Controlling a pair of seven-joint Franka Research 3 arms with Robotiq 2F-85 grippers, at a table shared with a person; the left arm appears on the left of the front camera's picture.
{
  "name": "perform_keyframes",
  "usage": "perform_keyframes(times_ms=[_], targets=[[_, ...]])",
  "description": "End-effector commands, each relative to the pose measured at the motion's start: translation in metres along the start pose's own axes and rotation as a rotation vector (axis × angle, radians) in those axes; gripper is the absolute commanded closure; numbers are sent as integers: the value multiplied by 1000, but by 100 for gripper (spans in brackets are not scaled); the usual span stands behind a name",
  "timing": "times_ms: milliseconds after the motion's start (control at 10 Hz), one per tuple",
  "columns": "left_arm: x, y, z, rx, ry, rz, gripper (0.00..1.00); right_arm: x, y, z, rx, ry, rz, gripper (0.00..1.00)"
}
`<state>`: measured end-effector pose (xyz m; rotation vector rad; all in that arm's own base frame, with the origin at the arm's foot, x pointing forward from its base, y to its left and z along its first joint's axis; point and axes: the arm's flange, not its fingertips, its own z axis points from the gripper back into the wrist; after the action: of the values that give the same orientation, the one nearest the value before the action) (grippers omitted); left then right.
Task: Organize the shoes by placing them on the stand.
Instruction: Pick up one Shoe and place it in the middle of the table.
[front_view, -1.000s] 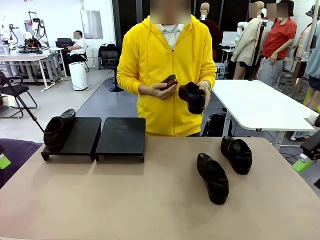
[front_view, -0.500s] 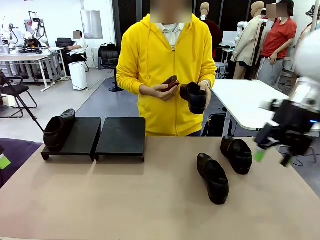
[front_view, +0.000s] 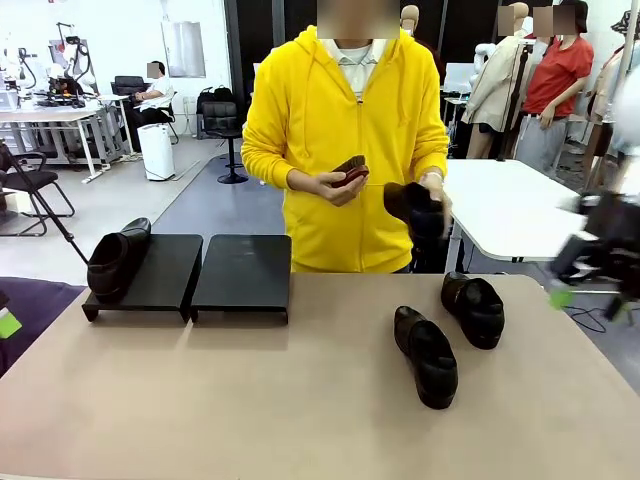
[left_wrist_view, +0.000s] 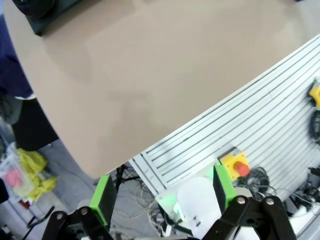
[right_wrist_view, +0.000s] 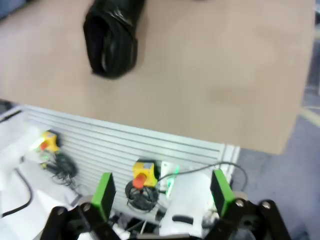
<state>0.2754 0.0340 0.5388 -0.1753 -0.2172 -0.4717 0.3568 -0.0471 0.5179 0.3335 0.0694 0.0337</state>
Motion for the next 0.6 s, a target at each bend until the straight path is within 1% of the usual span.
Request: perform_keyframes(times_ms=[0, 100, 200, 300, 400, 500], targets=[[0, -1, 1, -10, -2, 16, 0, -60, -29, 14, 57, -57, 13, 0], [0, -1, 1, -10, -2, 16, 0, -57, -33, 10, 66, -57, 6, 0], [0, -1, 1, -10, -2, 16, 0, -51, -30, 8, 43, -29, -19, 0], [0, -1, 1, -10, -2, 16, 0, -70, -36, 31, 10, -42, -59, 0], [0, -1, 1, -10, -2, 16, 0, -104, -49, 76, -16, -35, -74, 0], [0, -1, 1, -10, -2, 16, 0, -143, -56, 126, -49, -3, -101, 0]])
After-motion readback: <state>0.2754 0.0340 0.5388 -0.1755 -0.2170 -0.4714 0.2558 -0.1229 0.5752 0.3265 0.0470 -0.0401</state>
